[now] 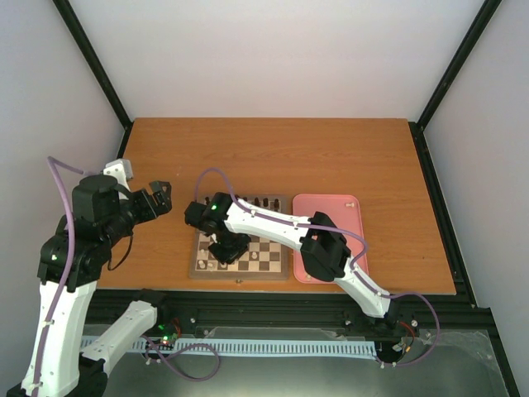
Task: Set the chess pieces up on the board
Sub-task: Adjust the chess piece on the chessboard.
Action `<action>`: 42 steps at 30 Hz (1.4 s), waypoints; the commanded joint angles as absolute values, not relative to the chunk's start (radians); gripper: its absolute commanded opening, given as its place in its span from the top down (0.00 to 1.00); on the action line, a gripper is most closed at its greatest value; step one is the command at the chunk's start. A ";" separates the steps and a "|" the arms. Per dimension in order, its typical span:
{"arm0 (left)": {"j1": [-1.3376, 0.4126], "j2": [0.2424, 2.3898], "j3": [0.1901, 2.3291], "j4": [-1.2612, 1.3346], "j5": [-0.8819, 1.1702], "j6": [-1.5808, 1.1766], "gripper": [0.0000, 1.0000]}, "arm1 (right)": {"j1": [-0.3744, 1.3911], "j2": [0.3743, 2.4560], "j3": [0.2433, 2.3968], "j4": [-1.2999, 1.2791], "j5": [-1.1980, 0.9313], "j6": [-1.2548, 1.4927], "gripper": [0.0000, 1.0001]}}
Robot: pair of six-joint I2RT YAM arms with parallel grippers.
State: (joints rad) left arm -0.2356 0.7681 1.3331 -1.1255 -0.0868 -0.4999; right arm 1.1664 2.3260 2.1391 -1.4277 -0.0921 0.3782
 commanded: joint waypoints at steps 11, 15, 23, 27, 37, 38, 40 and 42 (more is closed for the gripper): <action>-0.229 0.775 1.324 -1.114 -0.082 -0.491 0.00 | 1.164 2.274 2.114 -1.444 -0.136 0.382 0.79; -0.229 0.776 1.316 -1.111 -0.080 -0.491 0.00 | 1.167 2.267 2.108 -1.442 -0.141 0.388 0.79; -0.229 0.777 1.307 -1.104 -0.077 -0.492 0.00 | 1.167 2.255 2.107 -1.439 -0.142 0.398 0.80; -0.229 0.774 1.304 -1.106 -0.079 -0.494 0.00 | 1.175 2.258 2.106 -1.439 -0.150 0.392 0.80; -0.229 0.770 1.303 -1.108 -0.077 -0.495 0.00 | 1.183 2.274 2.097 -1.429 -0.154 0.390 0.79; -0.230 0.769 1.304 -1.108 -0.077 -0.494 0.00 | 1.183 2.277 2.098 -1.428 -0.150 0.391 0.79; -0.229 0.770 1.306 -1.113 -0.076 -0.493 0.00 | 1.182 2.284 2.102 -1.428 -0.142 0.395 0.79; -0.229 0.769 1.308 -1.116 -0.079 -0.489 0.00 | 1.182 2.289 2.102 -1.427 -0.140 0.394 0.79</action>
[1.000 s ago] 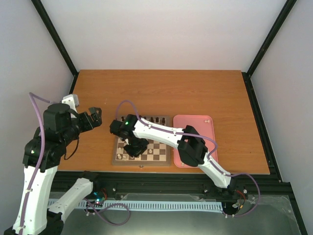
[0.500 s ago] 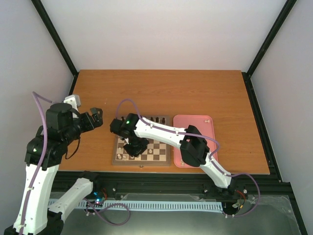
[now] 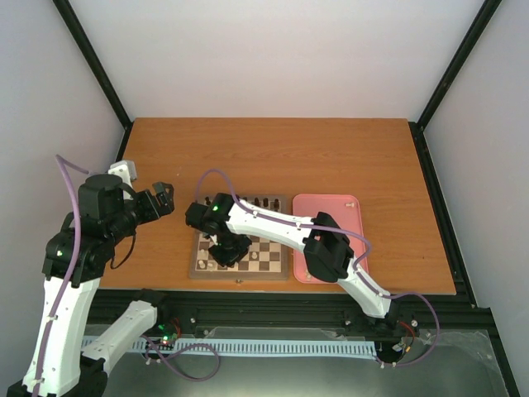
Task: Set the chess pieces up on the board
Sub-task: Adjust the chess piece on the chessboard.
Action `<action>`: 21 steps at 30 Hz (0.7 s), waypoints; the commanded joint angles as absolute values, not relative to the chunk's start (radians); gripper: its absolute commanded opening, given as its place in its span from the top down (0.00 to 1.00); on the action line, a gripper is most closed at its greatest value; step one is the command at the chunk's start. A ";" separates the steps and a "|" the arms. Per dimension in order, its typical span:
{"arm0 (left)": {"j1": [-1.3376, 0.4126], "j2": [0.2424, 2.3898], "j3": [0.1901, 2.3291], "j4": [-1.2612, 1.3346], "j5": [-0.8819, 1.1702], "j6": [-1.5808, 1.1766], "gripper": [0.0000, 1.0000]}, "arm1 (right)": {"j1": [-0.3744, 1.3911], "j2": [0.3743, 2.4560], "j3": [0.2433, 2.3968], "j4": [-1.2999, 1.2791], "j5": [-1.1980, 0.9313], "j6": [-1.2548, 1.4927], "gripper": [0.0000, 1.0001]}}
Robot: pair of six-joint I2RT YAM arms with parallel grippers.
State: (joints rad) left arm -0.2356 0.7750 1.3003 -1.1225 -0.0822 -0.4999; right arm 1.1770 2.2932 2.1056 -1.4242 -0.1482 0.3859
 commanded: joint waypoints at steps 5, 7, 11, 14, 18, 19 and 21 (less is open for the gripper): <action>-0.229 0.759 1.309 -1.124 -0.083 -0.489 0.00 | 1.182 2.297 2.102 -1.421 -0.144 0.393 0.79; -0.229 0.756 1.307 -1.127 -0.084 -0.489 0.00 | 1.183 2.300 2.102 -1.422 -0.145 0.394 0.79; -0.229 0.752 1.305 -1.129 -0.089 -0.489 0.00 | 1.181 2.302 2.088 -1.417 -0.139 0.391 0.79; -0.229 0.752 1.305 -1.129 -0.089 -0.490 0.00 | 1.181 2.305 2.084 -1.414 -0.135 0.391 0.79; -0.229 0.752 1.308 -1.129 -0.087 -0.489 0.00 | 1.182 2.310 2.083 -1.413 -0.136 0.390 0.78; -0.229 0.754 1.308 -1.129 -0.087 -0.489 0.00 | 1.181 2.310 2.084 -1.412 -0.136 0.389 0.78; -0.229 0.757 1.310 -1.130 -0.087 -0.488 0.00 | 1.181 2.308 2.084 -1.410 -0.134 0.390 0.78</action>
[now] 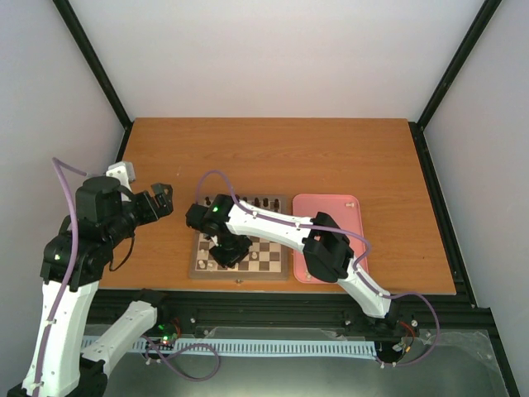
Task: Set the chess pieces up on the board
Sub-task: Adjust the chess piece on the chessboard.
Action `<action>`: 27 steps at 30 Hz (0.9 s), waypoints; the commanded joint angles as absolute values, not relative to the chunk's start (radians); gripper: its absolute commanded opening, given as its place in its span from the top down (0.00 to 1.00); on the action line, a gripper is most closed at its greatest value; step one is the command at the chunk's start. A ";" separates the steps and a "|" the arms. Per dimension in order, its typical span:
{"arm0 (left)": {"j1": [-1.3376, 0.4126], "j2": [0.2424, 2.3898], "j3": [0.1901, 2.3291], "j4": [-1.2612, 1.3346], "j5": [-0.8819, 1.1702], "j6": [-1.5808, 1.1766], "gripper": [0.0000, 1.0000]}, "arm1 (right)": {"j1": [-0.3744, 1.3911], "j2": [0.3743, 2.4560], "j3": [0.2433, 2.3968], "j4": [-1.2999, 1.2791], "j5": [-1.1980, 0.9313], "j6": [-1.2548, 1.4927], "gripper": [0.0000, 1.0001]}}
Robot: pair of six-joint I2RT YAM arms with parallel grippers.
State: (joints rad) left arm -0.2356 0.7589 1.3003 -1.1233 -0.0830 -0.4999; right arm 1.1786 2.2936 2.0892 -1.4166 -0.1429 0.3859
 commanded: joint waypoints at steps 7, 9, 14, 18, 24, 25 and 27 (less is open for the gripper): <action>-0.230 0.764 1.310 -1.121 -0.082 -0.488 0.00 | 1.182 2.299 2.082 -1.397 -0.135 0.392 0.75; -0.228 0.765 1.308 -1.121 -0.083 -0.486 0.00 | 1.182 2.298 2.081 -1.391 -0.136 0.394 0.76; -0.229 0.764 1.307 -1.123 -0.084 -0.485 0.00 | 1.182 2.295 2.079 -1.385 -0.143 0.395 0.82; -0.229 0.765 1.303 -1.121 -0.086 -0.485 0.00 | 1.182 2.293 2.077 -1.391 -0.141 0.394 0.85; -0.229 0.765 1.292 -1.118 -0.085 -0.486 0.00 | 1.181 2.277 2.075 -1.383 -0.140 0.399 0.85; -0.229 0.764 1.292 -1.118 -0.084 -0.486 0.00 | 1.182 2.275 2.074 -1.383 -0.141 0.398 0.85; -0.229 0.765 1.289 -1.117 -0.083 -0.487 0.00 | 1.182 2.273 2.073 -1.381 -0.142 0.398 0.85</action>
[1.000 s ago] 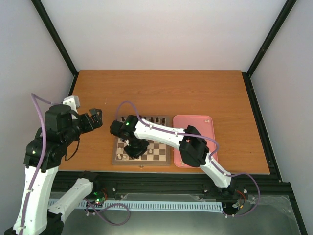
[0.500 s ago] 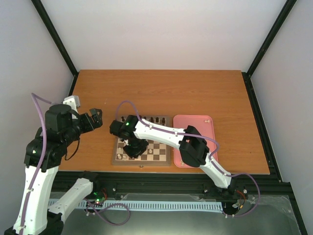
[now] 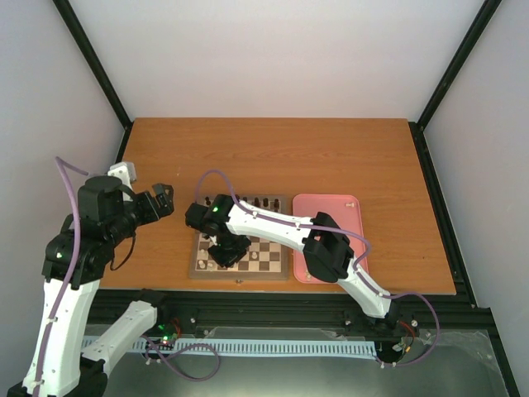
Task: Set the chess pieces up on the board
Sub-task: Adjust the chess piece on the chessboard.
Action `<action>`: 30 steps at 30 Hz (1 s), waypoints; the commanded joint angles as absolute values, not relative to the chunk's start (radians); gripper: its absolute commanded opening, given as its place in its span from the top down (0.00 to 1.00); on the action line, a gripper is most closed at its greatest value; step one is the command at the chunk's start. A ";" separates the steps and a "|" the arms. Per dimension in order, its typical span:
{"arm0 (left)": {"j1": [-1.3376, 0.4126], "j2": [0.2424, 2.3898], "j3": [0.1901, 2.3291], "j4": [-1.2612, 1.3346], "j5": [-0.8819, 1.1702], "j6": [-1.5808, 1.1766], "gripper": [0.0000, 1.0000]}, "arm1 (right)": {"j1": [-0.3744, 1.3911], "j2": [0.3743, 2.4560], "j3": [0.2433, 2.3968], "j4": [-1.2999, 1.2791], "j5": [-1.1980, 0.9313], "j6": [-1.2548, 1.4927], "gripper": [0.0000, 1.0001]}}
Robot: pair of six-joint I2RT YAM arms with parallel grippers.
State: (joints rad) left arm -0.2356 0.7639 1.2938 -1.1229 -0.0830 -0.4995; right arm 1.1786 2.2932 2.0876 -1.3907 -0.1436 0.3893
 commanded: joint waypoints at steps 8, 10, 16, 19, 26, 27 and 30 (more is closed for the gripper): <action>-0.229 0.765 1.285 -1.115 -0.082 -0.489 0.00 | 1.181 2.265 2.071 -1.373 -0.146 0.397 0.85; -0.229 0.765 1.283 -1.115 -0.079 -0.489 0.00 | 1.182 2.264 2.071 -1.369 -0.146 0.397 0.85; -0.229 0.764 1.284 -1.114 -0.080 -0.491 0.00 | 1.182 2.249 2.045 -1.340 -0.153 0.399 0.85; -0.228 0.764 1.285 -1.115 -0.079 -0.489 0.00 | 1.183 2.248 2.047 -1.333 -0.151 0.401 0.85; -0.229 0.762 1.284 -1.115 -0.078 -0.489 0.00 | 1.181 2.247 2.030 -1.338 -0.148 0.401 0.85; -0.229 0.762 1.283 -1.115 -0.078 -0.489 0.00 | 1.181 2.245 2.025 -1.336 -0.145 0.402 0.85; -0.228 0.762 1.285 -1.118 -0.079 -0.488 0.00 | 1.181 2.241 2.021 -1.341 -0.137 0.403 0.85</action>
State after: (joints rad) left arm -0.2356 0.7639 1.2827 -1.1229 -0.0826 -0.4999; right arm 1.1786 2.2684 2.0438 -1.3411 -0.1493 0.3927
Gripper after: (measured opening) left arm 0.997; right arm 0.157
